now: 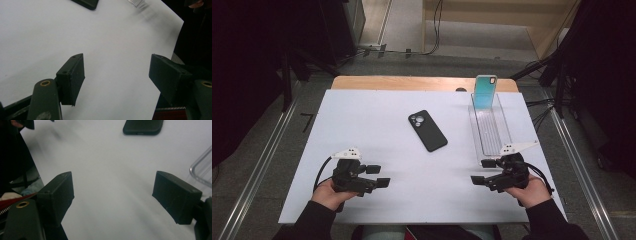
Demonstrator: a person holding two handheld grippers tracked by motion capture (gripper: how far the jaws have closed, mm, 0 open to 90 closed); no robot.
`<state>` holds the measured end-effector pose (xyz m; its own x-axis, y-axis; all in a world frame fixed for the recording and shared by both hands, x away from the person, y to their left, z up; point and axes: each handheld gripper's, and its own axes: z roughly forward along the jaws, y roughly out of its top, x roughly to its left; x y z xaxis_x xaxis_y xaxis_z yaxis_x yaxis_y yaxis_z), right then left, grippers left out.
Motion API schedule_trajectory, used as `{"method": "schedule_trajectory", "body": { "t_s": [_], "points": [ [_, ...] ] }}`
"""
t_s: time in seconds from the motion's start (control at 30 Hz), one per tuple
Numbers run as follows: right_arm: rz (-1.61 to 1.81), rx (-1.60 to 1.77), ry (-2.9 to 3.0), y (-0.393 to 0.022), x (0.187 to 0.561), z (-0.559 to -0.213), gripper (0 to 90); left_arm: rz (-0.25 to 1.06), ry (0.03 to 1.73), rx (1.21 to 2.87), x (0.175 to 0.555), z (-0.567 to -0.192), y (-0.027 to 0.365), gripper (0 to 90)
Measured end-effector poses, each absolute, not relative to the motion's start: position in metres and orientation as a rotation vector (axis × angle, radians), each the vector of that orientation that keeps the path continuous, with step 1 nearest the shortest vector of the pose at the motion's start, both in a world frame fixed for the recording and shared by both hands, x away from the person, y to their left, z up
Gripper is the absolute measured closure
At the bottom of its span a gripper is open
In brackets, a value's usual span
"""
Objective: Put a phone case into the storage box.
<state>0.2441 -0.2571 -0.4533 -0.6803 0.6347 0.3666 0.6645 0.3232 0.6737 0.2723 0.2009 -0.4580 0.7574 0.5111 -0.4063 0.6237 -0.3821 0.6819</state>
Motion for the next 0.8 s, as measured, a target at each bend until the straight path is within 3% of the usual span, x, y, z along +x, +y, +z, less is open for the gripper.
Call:
{"method": "schedule_trajectory", "body": {
  "t_s": [0.8],
  "points": [
    [-1.339,-1.338,-2.556,-0.197,0.310,-0.428,15.6,-0.144,0.863,2.061,0.272,-0.457,0.204,28.9]
  ]
}}
